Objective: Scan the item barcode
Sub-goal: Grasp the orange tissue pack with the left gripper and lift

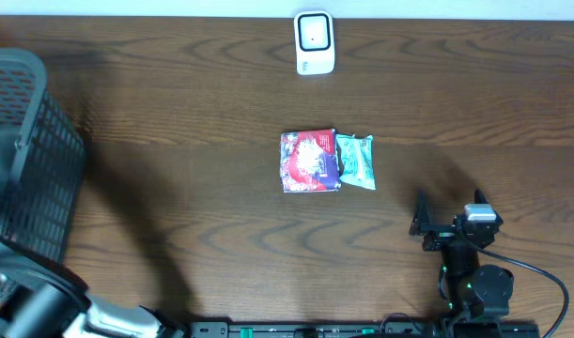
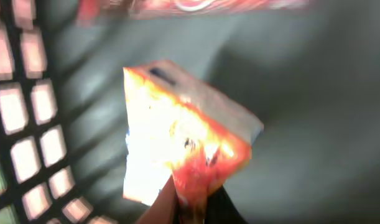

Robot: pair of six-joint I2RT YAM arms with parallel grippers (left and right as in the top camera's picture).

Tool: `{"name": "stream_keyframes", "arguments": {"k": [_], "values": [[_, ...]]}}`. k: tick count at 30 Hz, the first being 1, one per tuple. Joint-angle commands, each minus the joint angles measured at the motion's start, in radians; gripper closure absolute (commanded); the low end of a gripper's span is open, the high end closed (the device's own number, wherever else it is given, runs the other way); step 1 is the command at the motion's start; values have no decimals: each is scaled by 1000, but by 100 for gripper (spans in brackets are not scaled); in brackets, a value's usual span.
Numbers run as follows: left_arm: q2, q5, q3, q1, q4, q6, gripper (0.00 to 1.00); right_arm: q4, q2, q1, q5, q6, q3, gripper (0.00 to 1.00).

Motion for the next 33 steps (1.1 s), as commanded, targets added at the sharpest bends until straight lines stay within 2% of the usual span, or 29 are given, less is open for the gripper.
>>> {"name": "stream_keyframes", "arguments": {"k": [1,3,5,7,10,13,17,20,22,27,31,33], "values": [[-156,300,68,0,80,-31,93,-4,-5,2,-8,-8,-1,1],[-235,444,68,0,172,-109,93,-4,-5,2,-8,-8,-1,1],[-322,628,68,-2,275,-257,93,-4,-5,2,-8,-8,-1,1],[-376,774,68,-13,359,-332,93,-4,-5,2,-8,-8,-1,1],[-441,934,68,-65,494,-369,93,-4,-5,2,-8,-8,-1,1],[-489,1005,68,-172,587,-363,93,-4,-5,2,-8,-8,-1,1],[-507,1005,68,-401,601,-185,93,-4,-5,2,-8,-8,-1,1],[-495,993,66,-596,548,-36,93,-4,-5,2,-8,-8,-1,1],[-478,935,63,-728,494,40,93,-4,-5,2,-8,-8,-1,1],[-396,705,56,-1017,365,128,93,-4,-5,2,-8,-8,-1,1],[-297,573,56,-1189,319,150,93,-4,-5,2,-8,-8,-1,1],[-239,552,56,-1258,320,150,93,-4,-5,2,-8,-8,-1,1]]}}
